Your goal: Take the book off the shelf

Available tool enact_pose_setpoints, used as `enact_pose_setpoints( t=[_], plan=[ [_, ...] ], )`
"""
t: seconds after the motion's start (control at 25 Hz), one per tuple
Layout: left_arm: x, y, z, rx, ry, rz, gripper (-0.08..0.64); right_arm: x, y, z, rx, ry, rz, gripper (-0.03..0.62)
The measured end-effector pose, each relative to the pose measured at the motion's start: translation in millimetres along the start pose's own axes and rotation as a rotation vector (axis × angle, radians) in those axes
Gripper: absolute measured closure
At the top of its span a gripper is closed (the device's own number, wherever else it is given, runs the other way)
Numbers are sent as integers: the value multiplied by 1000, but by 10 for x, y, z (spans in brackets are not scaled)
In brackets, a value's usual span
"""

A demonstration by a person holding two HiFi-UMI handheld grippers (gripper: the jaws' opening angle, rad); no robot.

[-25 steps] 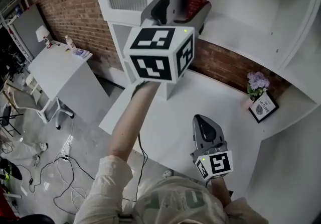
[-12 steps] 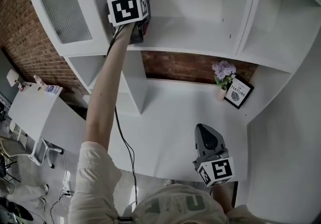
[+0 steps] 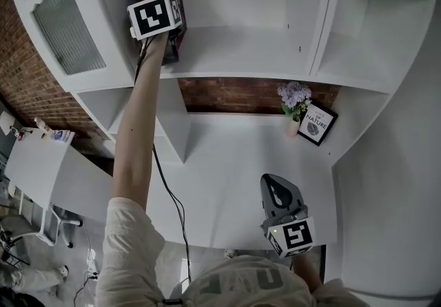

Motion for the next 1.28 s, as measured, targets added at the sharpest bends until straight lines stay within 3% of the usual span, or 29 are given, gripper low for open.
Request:
enact_pose_setpoints(
  t=[0.68,0.8,1.04,1.28],
  plan=[
    [3,30,11,-18,-6,1,314,-74,199,99,-33,-25,31,580],
    [0,53,-42,-50,-1,2,314,-88,204,52,-32,-21,19,580],
    [9,-143,-538,-1,-51,43,314,-157,211,-19,-42,-42,33,580],
    [100,-340,-1461,85,-209,27,314,-385,547,-75,-137,-97,-12,580]
  ],
)
Point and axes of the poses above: the fingertips, and each gripper's own axes: z forward along the fingers, y to its left, x out of its underside, the point moved 3 cm from there along -z, backward along the fingers, and after that the axes turned 7 degrees about y, right-handed, at the moved point
